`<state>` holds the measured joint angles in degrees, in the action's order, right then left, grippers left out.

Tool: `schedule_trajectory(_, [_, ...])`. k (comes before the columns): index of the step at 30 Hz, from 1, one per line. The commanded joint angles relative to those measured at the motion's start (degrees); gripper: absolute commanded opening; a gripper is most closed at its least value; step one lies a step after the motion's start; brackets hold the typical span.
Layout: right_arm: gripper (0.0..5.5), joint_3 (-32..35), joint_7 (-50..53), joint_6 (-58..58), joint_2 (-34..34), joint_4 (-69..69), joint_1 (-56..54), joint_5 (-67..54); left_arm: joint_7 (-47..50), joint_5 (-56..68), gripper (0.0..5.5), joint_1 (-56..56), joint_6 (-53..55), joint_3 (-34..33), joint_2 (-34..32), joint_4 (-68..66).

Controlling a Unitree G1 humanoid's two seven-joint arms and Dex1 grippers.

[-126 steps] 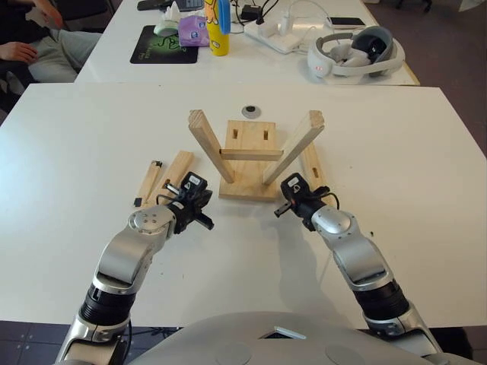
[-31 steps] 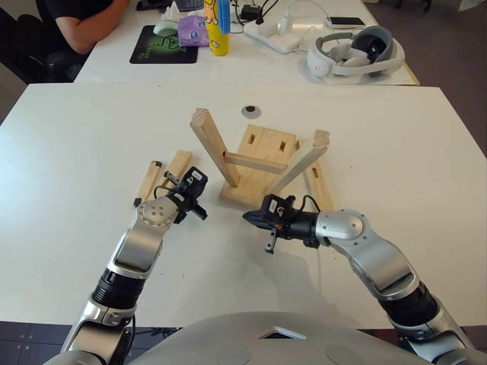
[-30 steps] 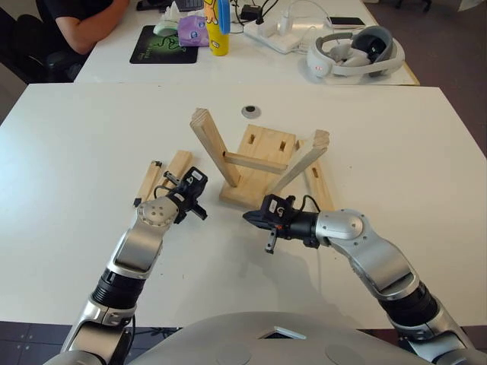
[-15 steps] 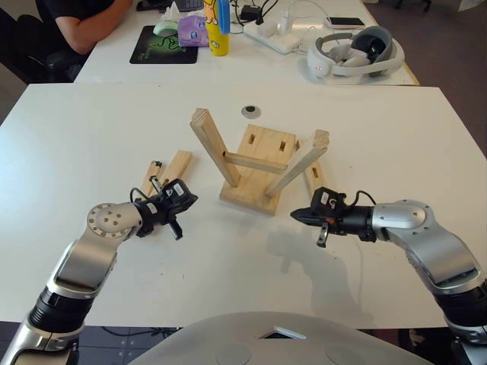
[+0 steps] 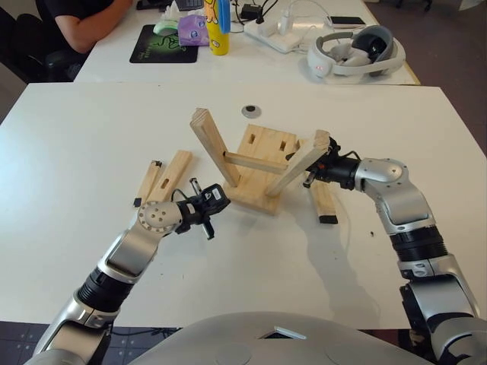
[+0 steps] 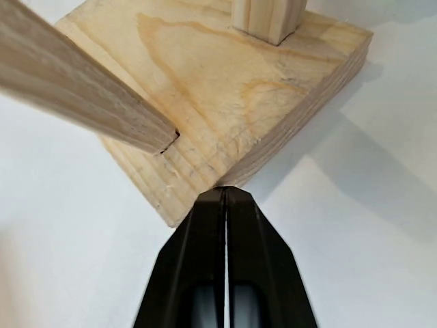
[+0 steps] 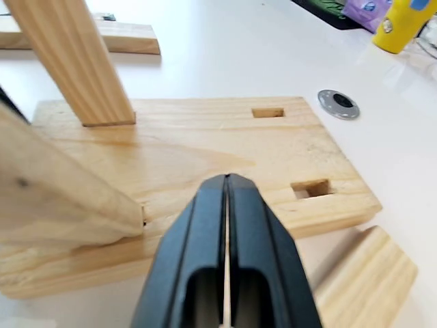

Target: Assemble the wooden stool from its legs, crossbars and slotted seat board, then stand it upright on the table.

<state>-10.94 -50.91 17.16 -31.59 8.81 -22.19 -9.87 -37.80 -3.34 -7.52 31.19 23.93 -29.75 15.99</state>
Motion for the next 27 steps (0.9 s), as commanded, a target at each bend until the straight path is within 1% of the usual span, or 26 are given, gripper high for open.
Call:
schedule_trajectory(1, [0.00,-0.6,-2.7,-1.7,1.4,2.2,-1.2,-0.4,0.5,-2.7,0.01,-1.7,0.4,1.5,-0.2,-1.2])
schedule_trajectory(11, [0.00,-3.0,-2.8,-1.9,7.5,-0.2,1.3,-0.5,3.8,-6.2,0.01,-0.5,8.6,2.0,1.2,2.3])
schedule_trajectory(18, [0.00,-6.7,1.3,-2.0,13.9,-0.5,1.3,1.7,6.0,-8.1,0.01,0.4,13.0,2.0,0.7,4.8])
schedule_trajectory(23, [0.00,-8.9,5.6,-1.4,19.0,-0.7,-0.3,3.5,6.2,-9.1,0.01,0.1,13.8,0.2,-1.8,5.4])
schedule_trajectory(25, [0.00,-8.0,7.2,-1.1,19.2,-1.2,-0.5,4.1,6.6,-10.0,0.01,-1.3,12.6,-0.9,-3.3,4.3])
schedule_trajectory(27, [0.00,-6.2,7.4,-0.2,17.0,-2.5,-0.5,4.0,6.3,-10.0,0.01,-1.9,11.6,-2.3,-4.2,3.6])
